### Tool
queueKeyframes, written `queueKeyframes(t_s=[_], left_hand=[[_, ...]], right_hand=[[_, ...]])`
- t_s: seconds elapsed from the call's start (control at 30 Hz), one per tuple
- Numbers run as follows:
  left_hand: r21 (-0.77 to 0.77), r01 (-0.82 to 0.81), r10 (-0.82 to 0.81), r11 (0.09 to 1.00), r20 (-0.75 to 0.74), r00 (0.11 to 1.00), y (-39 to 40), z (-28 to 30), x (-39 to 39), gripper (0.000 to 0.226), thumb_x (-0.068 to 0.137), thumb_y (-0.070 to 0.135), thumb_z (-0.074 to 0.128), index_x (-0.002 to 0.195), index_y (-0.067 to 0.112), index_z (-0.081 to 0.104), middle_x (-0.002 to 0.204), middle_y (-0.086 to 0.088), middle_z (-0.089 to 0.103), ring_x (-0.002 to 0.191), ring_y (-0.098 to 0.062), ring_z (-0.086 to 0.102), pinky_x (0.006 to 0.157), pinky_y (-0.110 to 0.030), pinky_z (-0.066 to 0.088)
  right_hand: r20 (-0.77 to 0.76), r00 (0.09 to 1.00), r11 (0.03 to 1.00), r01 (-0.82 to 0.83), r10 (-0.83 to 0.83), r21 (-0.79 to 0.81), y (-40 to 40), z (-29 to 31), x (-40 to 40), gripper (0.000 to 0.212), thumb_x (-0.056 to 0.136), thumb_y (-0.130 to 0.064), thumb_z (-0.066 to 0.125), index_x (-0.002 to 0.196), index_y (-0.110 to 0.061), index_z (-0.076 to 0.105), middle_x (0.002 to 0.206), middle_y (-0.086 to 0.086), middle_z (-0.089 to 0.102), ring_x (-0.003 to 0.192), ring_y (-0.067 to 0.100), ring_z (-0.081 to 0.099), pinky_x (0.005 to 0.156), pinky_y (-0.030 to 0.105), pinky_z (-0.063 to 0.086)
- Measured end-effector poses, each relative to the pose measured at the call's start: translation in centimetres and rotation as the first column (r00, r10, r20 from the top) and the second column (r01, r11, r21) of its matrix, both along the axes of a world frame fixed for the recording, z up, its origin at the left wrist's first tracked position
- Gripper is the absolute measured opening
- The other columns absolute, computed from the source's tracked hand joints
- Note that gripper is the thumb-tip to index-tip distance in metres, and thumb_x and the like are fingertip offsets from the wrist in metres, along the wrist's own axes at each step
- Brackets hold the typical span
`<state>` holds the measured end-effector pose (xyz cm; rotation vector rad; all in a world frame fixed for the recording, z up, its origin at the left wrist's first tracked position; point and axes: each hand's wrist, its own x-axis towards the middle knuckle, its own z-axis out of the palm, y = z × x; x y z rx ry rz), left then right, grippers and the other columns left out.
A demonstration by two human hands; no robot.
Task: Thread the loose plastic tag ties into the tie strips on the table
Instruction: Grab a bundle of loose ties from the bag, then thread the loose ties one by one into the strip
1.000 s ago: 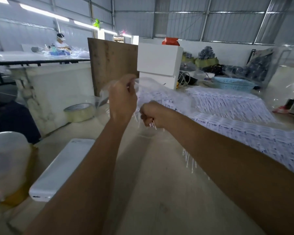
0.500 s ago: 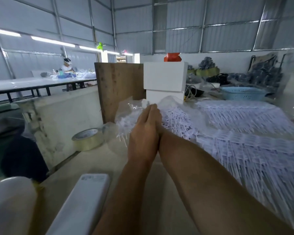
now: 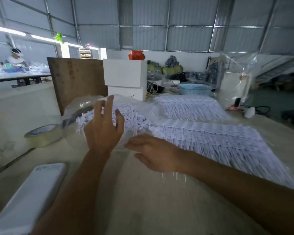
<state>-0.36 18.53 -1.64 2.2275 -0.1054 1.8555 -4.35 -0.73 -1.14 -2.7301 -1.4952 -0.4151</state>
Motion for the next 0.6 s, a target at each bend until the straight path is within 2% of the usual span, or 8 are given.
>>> queueKeyframes(t_s=[0.07, 0.17, 0.2, 0.27, 0.33, 0.4, 0.5, 0.6], left_hand=[[0.034, 0.053, -0.053, 0.998, 0.015, 0.998, -1.3, 0.1, -0.6, 0.032, 0.099, 0.030, 0.047, 0.124, 0.016, 0.062, 0.091, -0.006, 0.070, 0.060, -0.026, 0.063, 0.048, -0.032, 0.048], [0.200, 0.194, -0.175, 0.960, -0.109, 0.979, -4.8, 0.2, -1.7, 0.029, 0.098, 0.030, 0.045, 0.107, 0.015, 0.068, 0.061, -0.004, 0.066, 0.044, -0.027, 0.059, 0.044, -0.030, 0.050], [0.260, 0.227, -0.190, 0.938, -0.161, 0.969, -6.1, -0.1, -1.8, 0.031, 0.098, 0.032, 0.042, 0.102, 0.016, 0.068, 0.059, -0.003, 0.065, 0.043, -0.028, 0.060, 0.044, -0.030, 0.050], [0.279, 0.286, -0.165, 0.917, -0.387, 0.907, -8.4, -0.9, -1.9, 0.039, 0.099, 0.041, 0.034, 0.097, 0.020, 0.066, 0.064, -0.003, 0.068, 0.052, -0.028, 0.064, 0.051, -0.033, 0.054], [0.293, 0.247, -0.025, 0.924, -0.598, 0.801, -10.2, -2.0, -1.4, 0.041, 0.101, 0.052, 0.032, 0.096, 0.024, 0.062, 0.075, -0.002, 0.070, 0.069, -0.027, 0.068, 0.066, -0.035, 0.055], [0.358, 0.214, 0.093, 0.909, -0.674, 0.732, -10.9, -2.6, -0.3, 0.042, 0.100, 0.059, 0.033, 0.096, 0.025, 0.057, 0.085, -0.002, 0.069, 0.083, -0.027, 0.068, 0.073, -0.035, 0.052], [0.210, 0.187, 0.025, 0.960, -0.727, 0.686, -11.0, -1.9, 1.4, 0.042, 0.099, 0.060, 0.034, 0.091, 0.027, 0.058, 0.079, 0.001, 0.067, 0.075, -0.023, 0.066, 0.070, -0.033, 0.052], [0.020, 0.353, -0.226, 0.935, -0.734, 0.640, -12.0, -0.6, 3.5, 0.024, 0.101, 0.036, 0.049, 0.090, 0.022, 0.065, 0.075, -0.003, 0.068, 0.070, -0.026, 0.066, 0.065, -0.033, 0.053]], right_hand=[[0.003, 1.000, 0.998, 0.028, -0.028, 0.050, -5.6, -0.7, -3.1, 0.038, 0.104, -0.021, 0.048, 0.142, -0.016, 0.055, 0.137, 0.005, 0.058, 0.126, 0.020, 0.052, 0.106, 0.031, 0.042], [0.073, 0.986, 0.979, 0.136, -0.148, 0.151, -13.5, -1.0, -5.0, 0.029, 0.099, -0.018, 0.056, 0.126, -0.017, 0.067, 0.116, 0.001, 0.068, 0.104, 0.019, 0.063, 0.084, 0.034, 0.055], [0.064, 0.972, 0.957, 0.210, -0.227, 0.198, -16.0, -0.9, -5.0, 0.026, 0.098, -0.015, 0.058, 0.122, -0.016, 0.070, 0.112, 0.002, 0.070, 0.102, 0.020, 0.065, 0.082, 0.035, 0.056], [0.024, 0.920, 0.879, 0.366, -0.391, 0.306, -20.6, -0.6, -4.1, 0.020, 0.097, -0.009, 0.060, 0.112, -0.012, 0.073, 0.105, 0.005, 0.072, 0.098, 0.026, 0.067, 0.082, 0.037, 0.054], [-0.035, 0.822, 0.747, 0.534, -0.569, 0.396, -24.9, -0.6, -2.9, 0.018, 0.098, -0.009, 0.058, 0.108, -0.012, 0.073, 0.105, 0.005, 0.070, 0.093, 0.025, 0.066, 0.080, 0.030, 0.046], [-0.079, 0.707, 0.601, 0.649, -0.703, 0.467, -28.5, -1.2, -1.7, 0.020, 0.099, -0.013, 0.055, 0.112, -0.015, 0.071, 0.105, 0.003, 0.067, 0.085, 0.019, 0.059, 0.075, 0.026, 0.040], [-0.160, 0.620, 0.483, 0.725, -0.768, 0.491, -31.1, -2.8, -0.3, 0.023, 0.099, -0.015, 0.053, 0.116, -0.014, 0.068, 0.107, 0.009, 0.065, 0.089, 0.023, 0.060, 0.076, 0.028, 0.042], [-0.203, 0.597, 0.472, 0.763, -0.776, 0.442, -31.0, -2.5, 1.2, 0.023, 0.099, -0.017, 0.053, 0.115, -0.014, 0.069, 0.109, 0.012, 0.064, 0.097, 0.028, 0.062, 0.080, 0.030, 0.044]])
